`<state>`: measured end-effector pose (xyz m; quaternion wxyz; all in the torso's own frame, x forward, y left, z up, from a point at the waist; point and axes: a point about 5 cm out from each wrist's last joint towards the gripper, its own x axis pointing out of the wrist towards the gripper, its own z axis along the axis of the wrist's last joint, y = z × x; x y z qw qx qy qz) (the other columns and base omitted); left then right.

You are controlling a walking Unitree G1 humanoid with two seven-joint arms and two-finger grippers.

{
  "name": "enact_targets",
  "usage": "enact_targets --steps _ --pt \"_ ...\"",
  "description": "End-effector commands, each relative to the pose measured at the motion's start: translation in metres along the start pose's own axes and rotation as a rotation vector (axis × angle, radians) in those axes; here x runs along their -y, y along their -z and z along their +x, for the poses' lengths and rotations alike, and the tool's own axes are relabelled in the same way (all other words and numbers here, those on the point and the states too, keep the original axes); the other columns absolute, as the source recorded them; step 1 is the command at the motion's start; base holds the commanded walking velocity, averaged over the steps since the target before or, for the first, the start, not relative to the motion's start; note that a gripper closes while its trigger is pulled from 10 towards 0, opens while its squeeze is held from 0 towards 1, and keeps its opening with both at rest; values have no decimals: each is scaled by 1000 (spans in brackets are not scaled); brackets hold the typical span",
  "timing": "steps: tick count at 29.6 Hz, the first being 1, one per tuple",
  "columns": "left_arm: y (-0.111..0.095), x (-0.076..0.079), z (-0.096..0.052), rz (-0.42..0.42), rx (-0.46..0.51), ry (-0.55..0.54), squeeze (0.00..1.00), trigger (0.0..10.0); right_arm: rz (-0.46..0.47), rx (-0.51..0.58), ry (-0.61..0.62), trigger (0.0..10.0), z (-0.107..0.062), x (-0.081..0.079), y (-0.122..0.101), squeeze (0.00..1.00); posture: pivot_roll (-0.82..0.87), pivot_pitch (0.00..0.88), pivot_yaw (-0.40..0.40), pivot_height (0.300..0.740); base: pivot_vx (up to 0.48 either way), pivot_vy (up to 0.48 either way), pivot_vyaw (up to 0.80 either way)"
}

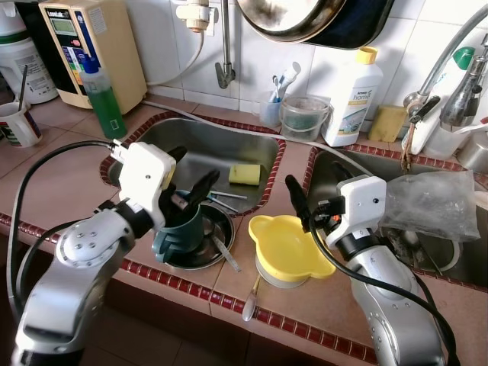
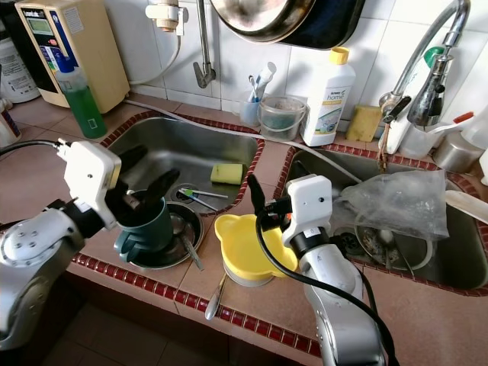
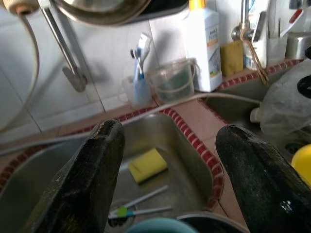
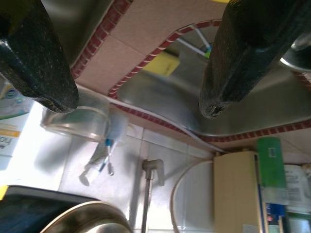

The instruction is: Kitchen organization

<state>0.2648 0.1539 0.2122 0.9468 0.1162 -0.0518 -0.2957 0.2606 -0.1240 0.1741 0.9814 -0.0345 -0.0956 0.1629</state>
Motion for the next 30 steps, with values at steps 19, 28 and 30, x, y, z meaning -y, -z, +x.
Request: enact_targets --steps 19,28,30 --pt "10 12 -21 63 -202 210 0 10000 93 -15 -207 10000 -10 -29 -12 0 -37 75 4 740 0 0 0" --pt "7 13 -20 91 -272 223 0 10000 123 3 -266 10000 -11 -33 -24 0 -33 82 5 740 0 0 0" --pt "7 11 -17 85 -290 211 0 10000 128 7 -269 10000 -10 -34 -26 0 -33 83 5 740 0 0 0"
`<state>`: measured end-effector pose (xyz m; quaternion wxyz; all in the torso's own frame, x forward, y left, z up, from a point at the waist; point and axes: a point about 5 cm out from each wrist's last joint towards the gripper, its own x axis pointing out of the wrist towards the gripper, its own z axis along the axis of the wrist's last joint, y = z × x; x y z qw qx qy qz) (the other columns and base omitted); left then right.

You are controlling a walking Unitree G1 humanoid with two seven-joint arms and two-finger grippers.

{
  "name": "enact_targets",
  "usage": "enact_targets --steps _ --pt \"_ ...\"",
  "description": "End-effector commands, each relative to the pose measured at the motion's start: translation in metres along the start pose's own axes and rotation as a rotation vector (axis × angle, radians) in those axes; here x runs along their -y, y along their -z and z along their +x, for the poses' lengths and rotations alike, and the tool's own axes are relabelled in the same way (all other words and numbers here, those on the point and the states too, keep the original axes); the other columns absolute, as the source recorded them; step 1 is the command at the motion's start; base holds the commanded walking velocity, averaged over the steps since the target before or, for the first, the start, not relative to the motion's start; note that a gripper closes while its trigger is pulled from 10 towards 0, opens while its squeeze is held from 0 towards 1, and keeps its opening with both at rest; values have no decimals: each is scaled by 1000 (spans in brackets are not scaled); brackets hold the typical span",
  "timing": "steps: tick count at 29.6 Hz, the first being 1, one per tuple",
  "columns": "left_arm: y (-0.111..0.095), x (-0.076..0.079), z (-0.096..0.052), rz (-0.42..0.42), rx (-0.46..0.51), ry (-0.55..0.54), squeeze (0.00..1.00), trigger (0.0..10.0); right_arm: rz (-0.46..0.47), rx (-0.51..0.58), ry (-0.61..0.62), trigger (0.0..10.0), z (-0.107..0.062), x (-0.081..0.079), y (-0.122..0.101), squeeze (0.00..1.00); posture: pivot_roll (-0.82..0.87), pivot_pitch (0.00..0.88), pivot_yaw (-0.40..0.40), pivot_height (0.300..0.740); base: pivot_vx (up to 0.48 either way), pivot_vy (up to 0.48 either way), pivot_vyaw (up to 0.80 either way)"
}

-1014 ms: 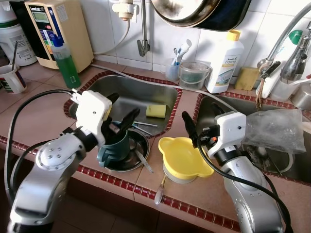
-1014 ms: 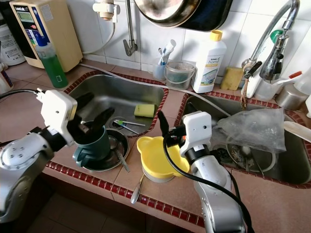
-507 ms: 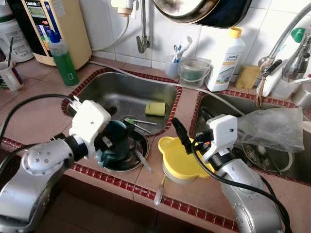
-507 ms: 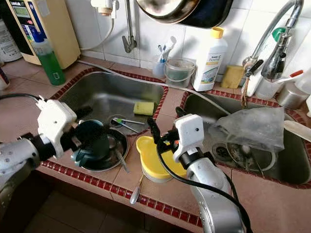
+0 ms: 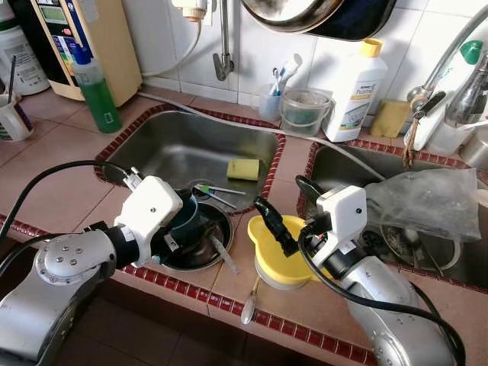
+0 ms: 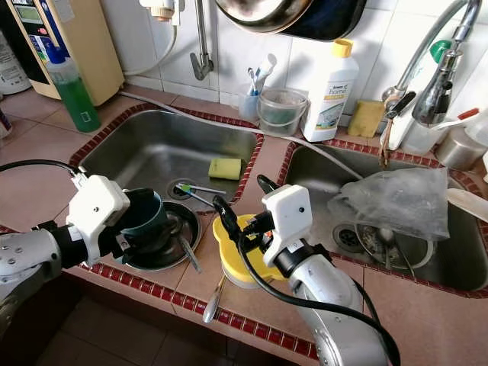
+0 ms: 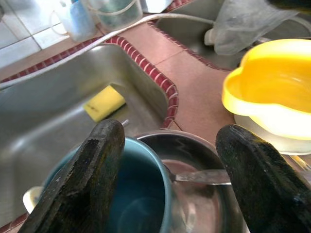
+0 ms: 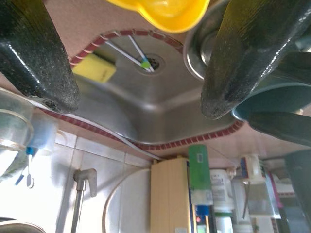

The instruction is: Kitchen organization

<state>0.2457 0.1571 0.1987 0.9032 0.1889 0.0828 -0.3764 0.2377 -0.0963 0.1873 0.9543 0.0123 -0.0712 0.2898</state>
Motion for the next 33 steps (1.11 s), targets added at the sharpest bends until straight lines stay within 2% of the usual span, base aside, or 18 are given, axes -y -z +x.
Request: enact_targets --steps 1,11,18,21,31,33 --pt "-5 -1 1 17 -14 -12 0 10000 10 29 -21 10000 0 -3 -9 0 -33 83 7 740 0 0 0" --pt "-11 -9 10 20 -54 -29 0 10000 88 17 -89 10000 -5 -14 -15 0 -51 101 19 740 0 0 0" --pt "-12 -11 4 33 -97 -8 0 10000 111 -38 -128 10000 -19 -17 -10 0 -52 112 27 740 0 0 0" --pt "-14 -12 -1 41 -111 -9 0 10000 126 -75 -183 10000 -27 -20 -7 0 -48 117 26 740 0 0 0" --pt "-17 -15 -8 81 -167 5 0 10000 124 -104 -216 10000 -31 -20 -7 0 -43 128 21 740 0 0 0" --pt "-16 -13 -10 65 -178 25 0 10000 126 -110 -216 10000 -33 -19 -7 0 -42 131 22 740 0 0 0"
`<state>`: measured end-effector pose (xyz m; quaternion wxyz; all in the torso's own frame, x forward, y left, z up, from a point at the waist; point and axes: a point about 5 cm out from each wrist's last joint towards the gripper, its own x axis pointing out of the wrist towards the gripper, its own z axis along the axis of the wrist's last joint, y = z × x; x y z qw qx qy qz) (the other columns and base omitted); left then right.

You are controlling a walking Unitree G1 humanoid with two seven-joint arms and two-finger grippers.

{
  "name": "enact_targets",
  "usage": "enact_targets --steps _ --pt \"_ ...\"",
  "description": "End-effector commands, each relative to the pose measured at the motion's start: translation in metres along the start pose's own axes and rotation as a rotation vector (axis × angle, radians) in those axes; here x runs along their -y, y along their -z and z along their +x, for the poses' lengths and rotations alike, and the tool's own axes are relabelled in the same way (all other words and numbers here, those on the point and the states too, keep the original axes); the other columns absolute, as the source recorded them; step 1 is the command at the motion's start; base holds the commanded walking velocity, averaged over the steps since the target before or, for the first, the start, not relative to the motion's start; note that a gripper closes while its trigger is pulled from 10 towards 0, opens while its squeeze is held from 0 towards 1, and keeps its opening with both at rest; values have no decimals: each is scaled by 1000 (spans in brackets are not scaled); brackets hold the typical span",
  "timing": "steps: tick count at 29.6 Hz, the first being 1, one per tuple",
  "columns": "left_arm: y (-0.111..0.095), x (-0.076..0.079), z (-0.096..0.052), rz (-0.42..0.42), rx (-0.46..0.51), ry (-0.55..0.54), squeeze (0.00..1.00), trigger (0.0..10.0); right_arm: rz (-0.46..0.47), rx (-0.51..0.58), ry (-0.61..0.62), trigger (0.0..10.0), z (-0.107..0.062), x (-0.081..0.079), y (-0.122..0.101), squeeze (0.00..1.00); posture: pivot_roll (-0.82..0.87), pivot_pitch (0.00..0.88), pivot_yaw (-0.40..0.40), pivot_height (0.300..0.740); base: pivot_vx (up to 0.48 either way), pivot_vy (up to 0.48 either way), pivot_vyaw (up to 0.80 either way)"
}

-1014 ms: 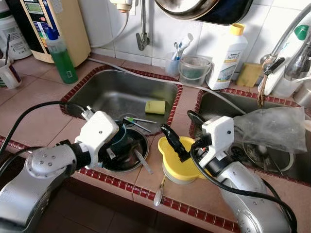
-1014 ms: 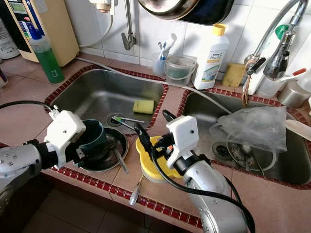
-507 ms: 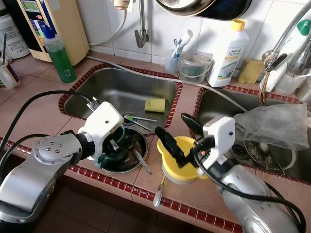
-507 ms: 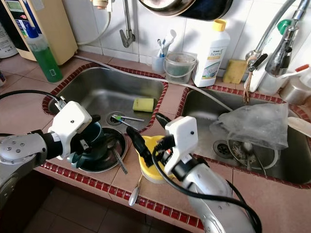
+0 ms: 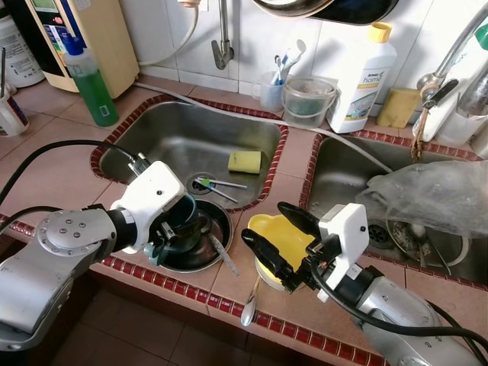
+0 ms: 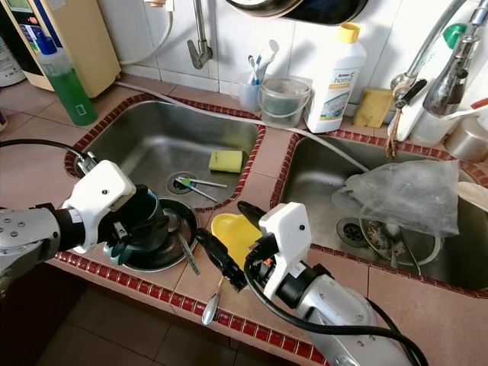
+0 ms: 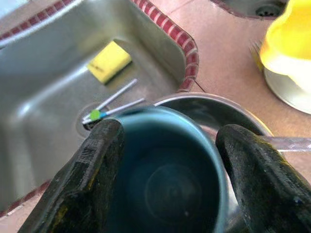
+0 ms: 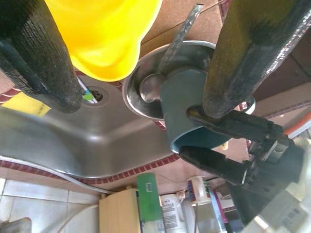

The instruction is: Kitchen organization

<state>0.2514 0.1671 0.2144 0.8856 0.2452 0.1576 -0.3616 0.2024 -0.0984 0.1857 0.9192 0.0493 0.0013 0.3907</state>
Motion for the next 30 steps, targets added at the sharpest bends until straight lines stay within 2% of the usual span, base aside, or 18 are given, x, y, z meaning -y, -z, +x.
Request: enact_targets --steps 1,6,9,10,12,13,14,22,30 --pt "-5 2 -4 20 3 26 0 10000 -3 3 -10 10000 -2 -3 -3 0 -42 132 24 740 0 0 0" --pt "5 13 4 69 -74 77 0 10000 2 10 -10 10000 -1 -3 -5 0 -46 135 28 740 0 0 0" --pt "5 15 8 86 -72 84 0 10000 2 14 -8 10000 -1 -2 -6 0 -49 137 31 740 0 0 0" --pt "5 16 10 84 -73 89 0 9137 3 18 -7 10000 -1 -2 -7 0 -54 137 33 740 0 0 0" --pt "5 17 15 83 -79 88 0 9529 4 24 -2 10000 -1 -2 -8 0 -57 137 34 740 0 0 0" --pt "6 15 19 94 -79 75 0 1647 4 27 2 10000 -1 -2 -9 0 -68 136 38 740 0 0 0" --pt "6 14 21 95 -75 62 0 0 4 28 5 10000 -1 -2 -9 0 -68 136 38 740 0 0 0" --pt "-2 7 26 63 -38 30 0 0 6 37 29 10000 -3 -3 -10 0 -84 129 47 740 0 0 0" --pt "-2 9 27 79 -37 52 0 0 17 41 26 10000 -3 -4 -10 0 -81 120 51 740 0 0 0"
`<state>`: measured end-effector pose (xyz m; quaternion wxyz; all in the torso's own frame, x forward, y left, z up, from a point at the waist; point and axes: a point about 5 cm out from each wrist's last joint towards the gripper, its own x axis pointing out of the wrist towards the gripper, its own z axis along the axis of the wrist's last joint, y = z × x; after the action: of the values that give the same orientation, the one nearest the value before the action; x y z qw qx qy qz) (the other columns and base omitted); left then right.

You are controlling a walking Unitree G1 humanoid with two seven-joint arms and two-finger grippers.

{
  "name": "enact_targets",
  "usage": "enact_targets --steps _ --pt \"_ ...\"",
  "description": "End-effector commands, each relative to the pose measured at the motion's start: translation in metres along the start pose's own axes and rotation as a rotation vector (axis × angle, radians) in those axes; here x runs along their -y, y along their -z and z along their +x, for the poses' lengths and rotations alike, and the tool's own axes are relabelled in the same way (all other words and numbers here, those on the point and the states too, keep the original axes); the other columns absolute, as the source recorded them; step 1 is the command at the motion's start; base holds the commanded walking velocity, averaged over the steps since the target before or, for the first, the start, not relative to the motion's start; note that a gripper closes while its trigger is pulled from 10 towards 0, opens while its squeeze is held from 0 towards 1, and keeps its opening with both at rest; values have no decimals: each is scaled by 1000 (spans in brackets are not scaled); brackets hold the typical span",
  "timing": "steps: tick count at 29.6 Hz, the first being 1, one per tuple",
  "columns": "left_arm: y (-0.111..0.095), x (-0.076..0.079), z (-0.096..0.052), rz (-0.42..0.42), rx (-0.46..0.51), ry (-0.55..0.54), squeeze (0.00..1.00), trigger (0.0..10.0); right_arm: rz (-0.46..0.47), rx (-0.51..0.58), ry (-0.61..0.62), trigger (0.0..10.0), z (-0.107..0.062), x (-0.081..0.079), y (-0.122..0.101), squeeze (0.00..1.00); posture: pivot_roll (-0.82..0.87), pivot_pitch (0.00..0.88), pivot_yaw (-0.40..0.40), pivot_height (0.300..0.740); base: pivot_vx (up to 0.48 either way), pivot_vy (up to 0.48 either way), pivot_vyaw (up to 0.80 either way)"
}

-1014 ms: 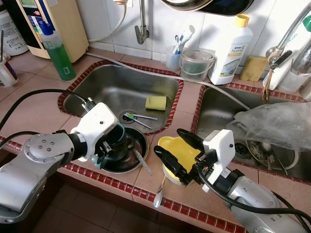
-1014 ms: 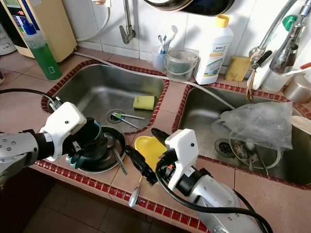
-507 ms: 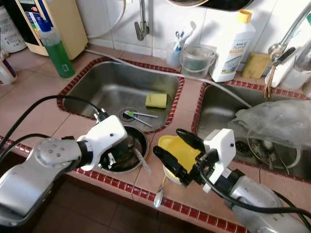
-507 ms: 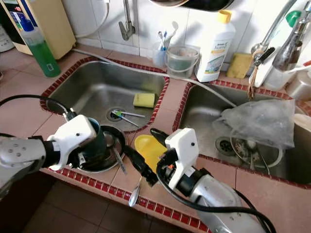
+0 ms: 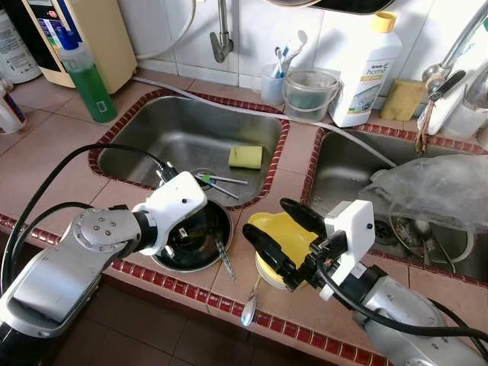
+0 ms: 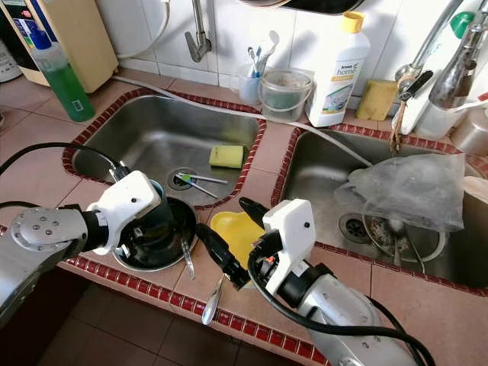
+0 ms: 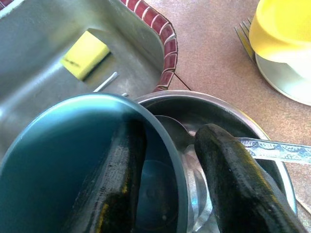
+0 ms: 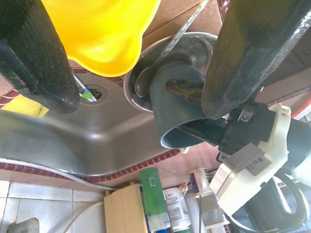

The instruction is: Kitchen organization

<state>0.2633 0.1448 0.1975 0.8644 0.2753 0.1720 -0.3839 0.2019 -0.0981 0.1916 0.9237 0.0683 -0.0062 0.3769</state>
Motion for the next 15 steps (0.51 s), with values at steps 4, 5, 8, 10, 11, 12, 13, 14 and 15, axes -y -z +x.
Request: enact_targets --steps 4,5,8,10,11,12,13,14,15 --pt "-3 -4 -2 29 3 -11 0 0 -7 11 -10 10000 -2 -2 -4 0 -74 115 49 740 0 0 0" --pt "-3 -5 -2 19 2 -19 0 0 -12 10 -9 10000 -2 -2 -4 0 -72 116 49 740 0 0 0" --pt "-5 -4 -2 3 18 -8 0 0 -14 14 -11 10000 -1 -1 -5 0 -71 114 48 740 0 0 0" --pt "-5 -3 -2 9 14 -8 0 0 -10 17 -14 10000 0 -1 -5 0 -69 112 47 740 0 0 0" --pt "-4 -3 -1 11 13 -8 0 0 -9 18 -16 10000 0 -2 -5 0 -69 112 47 740 0 0 0" --pt "-4 -3 -1 12 12 -8 0 0 -8 20 -18 10000 1 -2 -5 0 -67 111 45 740 0 0 0" --pt "-4 -3 -1 13 11 -9 0 0 -8 20 -18 10000 1 -2 -5 0 -67 111 45 740 0 0 0" --pt "-4 -4 -2 15 9 -13 0 0 -10 22 -17 10000 1 -1 -5 0 -67 108 45 740 0 0 0" --pt "-4 -4 -2 15 9 -13 0 0 -10 22 -17 10000 1 -1 -5 0 -67 108 45 740 0 0 0"
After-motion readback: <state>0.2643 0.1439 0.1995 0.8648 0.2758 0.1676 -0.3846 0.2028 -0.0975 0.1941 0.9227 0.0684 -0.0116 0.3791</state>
